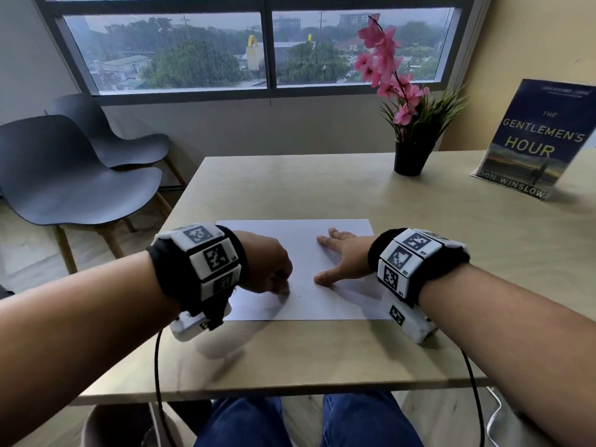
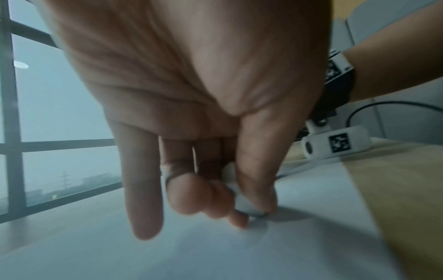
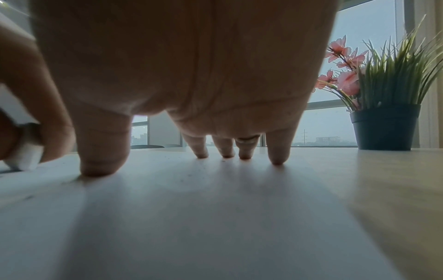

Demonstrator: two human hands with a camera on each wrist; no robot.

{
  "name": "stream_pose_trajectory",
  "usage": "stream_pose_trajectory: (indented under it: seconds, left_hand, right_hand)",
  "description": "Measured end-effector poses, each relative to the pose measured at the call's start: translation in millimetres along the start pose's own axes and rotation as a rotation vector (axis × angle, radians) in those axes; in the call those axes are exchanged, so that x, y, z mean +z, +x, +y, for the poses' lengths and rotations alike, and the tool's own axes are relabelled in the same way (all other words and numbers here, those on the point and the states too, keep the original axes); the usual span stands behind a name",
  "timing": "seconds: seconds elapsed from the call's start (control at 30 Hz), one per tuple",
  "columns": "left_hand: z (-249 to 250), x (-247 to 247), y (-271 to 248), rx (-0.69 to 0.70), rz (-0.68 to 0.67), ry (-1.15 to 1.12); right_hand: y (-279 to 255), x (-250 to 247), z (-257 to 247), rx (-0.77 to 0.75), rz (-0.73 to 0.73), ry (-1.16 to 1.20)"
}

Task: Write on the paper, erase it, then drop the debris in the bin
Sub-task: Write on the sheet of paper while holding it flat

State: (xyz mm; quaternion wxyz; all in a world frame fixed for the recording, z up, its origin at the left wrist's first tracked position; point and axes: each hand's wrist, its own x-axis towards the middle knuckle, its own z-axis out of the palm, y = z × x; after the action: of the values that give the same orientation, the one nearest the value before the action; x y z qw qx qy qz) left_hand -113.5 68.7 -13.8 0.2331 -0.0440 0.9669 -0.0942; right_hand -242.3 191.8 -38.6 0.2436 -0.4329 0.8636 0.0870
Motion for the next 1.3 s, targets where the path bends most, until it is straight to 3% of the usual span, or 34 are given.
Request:
stream_pose_trajectory:
  seconds: [0.13, 0.37, 0.6, 1.13, 1.3]
  left_hand:
    - [2, 8, -4, 0.037, -0.026, -0.020]
    - [-10, 14, 4, -0.020, 0.086, -0.081]
    - [-13, -1, 18, -0.068, 0.106, -0.122]
    - [9, -12, 28, -0.023, 0.016, -0.083]
    - [4, -20, 36, -0.039, 0.047, -0.059]
  right_hand:
    - [2, 0, 1, 0.000, 0.002, 0.006]
    - [-4, -5, 3, -0.053, 0.144, 0.015]
    - [-12, -2, 8, -0.001, -0.012, -0.056]
    - [-8, 4, 7, 0.001, -0.002, -0.050]
    - [-8, 6, 7, 0.004, 0.009, -0.052]
